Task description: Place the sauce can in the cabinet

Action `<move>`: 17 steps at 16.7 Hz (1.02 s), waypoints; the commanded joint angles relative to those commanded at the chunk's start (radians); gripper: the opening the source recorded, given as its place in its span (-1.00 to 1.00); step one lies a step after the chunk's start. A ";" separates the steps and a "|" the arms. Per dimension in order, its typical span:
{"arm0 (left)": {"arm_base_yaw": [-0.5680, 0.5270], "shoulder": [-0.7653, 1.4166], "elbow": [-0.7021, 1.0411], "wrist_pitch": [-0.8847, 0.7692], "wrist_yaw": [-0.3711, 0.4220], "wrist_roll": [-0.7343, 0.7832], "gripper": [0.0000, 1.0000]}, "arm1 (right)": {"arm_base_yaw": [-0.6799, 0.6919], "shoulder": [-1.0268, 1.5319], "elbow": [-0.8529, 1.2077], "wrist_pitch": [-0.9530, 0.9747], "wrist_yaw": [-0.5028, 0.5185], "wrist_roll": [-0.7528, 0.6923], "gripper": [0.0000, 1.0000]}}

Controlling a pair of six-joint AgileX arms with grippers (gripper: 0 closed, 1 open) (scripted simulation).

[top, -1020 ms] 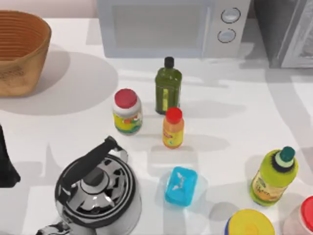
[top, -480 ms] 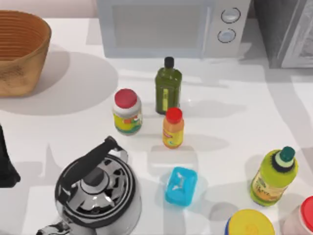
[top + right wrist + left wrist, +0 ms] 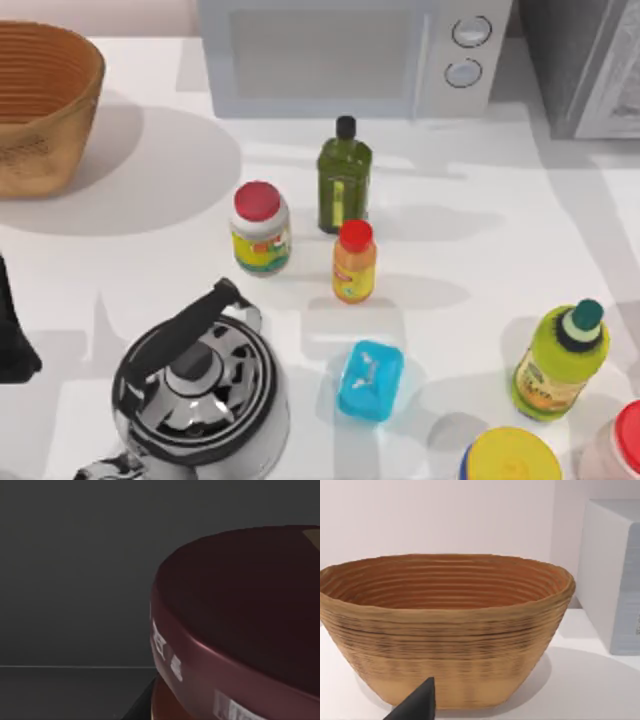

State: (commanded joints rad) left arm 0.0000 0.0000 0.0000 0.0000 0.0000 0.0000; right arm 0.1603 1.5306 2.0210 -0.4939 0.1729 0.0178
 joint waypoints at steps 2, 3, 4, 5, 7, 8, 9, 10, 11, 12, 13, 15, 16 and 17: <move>0.000 0.000 0.000 0.000 0.000 0.000 1.00 | -0.009 0.053 0.046 0.009 -0.008 0.000 -1.00; 0.000 0.000 0.000 0.000 0.000 0.000 1.00 | -0.013 0.080 0.068 0.012 -0.012 0.000 -1.00; 0.000 0.000 0.000 0.000 0.000 0.000 1.00 | -0.017 0.109 0.089 0.015 -0.016 0.000 -1.00; 0.000 0.000 0.000 0.000 0.000 0.000 1.00 | -0.022 0.137 0.110 0.017 -0.020 0.000 -1.00; 0.000 0.000 0.000 0.000 0.000 0.000 1.00 | -0.031 0.189 0.155 0.025 -0.028 -0.001 -1.00; 0.000 0.000 0.000 0.000 0.000 0.000 1.00 | -0.035 0.215 0.177 0.029 -0.032 -0.001 -1.00; 0.000 0.000 0.000 0.000 0.000 0.000 1.00 | -0.039 0.248 0.202 0.033 -0.036 -0.001 -1.00; 0.000 0.000 0.000 0.000 0.000 0.000 1.00 | -0.044 0.283 0.229 0.037 -0.040 0.000 -1.00; 0.000 0.000 0.000 0.000 0.000 0.000 1.00 | -0.049 0.311 0.254 0.043 -0.045 0.000 -1.00; 0.000 0.000 0.000 0.000 0.000 0.000 1.00 | -0.054 0.329 0.272 0.049 -0.049 0.000 -1.00; 0.000 0.000 0.000 0.000 0.000 0.000 1.00 | -0.057 0.338 0.280 0.053 -0.052 0.000 -1.00; 0.000 0.000 0.000 0.000 0.000 0.000 1.00 | -0.057 0.338 0.280 0.053 -0.052 0.000 -1.00; 0.000 0.000 0.000 0.000 0.000 0.000 1.00 | -0.057 0.338 0.280 0.053 -0.052 0.000 -1.00; 0.000 0.000 0.000 0.000 0.000 0.000 1.00 | -0.057 0.338 0.280 0.053 -0.052 0.000 -1.00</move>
State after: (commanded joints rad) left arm 0.0000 0.0000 0.0000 0.0000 0.0000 0.0000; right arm 0.1030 1.8682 2.3014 -0.4405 0.1206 0.0174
